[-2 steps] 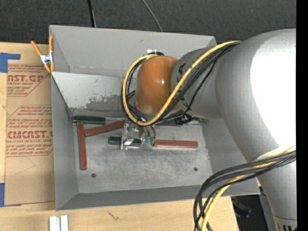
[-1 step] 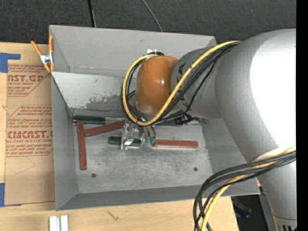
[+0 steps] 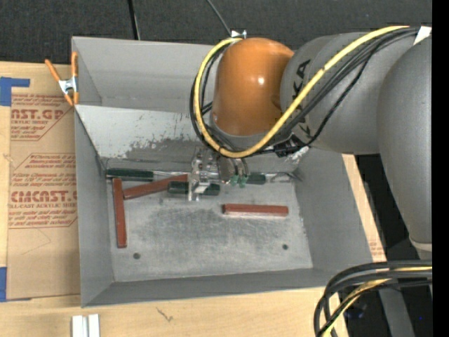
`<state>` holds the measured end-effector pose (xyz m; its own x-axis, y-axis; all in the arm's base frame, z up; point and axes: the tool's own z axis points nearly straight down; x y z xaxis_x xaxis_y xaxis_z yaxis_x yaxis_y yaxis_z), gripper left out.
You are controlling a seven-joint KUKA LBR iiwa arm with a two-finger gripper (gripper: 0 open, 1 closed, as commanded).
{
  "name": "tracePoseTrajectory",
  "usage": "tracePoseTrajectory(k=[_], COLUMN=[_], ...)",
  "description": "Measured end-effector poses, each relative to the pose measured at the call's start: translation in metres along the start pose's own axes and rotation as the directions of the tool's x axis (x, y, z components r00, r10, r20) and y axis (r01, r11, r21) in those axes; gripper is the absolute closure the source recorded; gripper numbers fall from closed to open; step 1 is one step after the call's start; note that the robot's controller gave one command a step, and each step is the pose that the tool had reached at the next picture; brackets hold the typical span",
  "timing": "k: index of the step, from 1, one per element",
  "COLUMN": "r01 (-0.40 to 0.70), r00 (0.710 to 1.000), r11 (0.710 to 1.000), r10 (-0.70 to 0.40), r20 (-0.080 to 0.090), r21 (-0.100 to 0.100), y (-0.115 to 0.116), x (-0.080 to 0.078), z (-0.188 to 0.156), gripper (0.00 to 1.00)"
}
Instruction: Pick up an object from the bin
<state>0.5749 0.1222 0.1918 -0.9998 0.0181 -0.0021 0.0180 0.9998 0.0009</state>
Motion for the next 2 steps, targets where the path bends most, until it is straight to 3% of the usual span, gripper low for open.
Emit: tracePoseTrajectory(k=[2], r01=[0.000], r00=[1.000], r11=[1.000], r10=[0.000], r20=[0.000], r21=[-0.001], y=[0.0001], x=[0.0001], z=[0.0000], gripper=[1.00])
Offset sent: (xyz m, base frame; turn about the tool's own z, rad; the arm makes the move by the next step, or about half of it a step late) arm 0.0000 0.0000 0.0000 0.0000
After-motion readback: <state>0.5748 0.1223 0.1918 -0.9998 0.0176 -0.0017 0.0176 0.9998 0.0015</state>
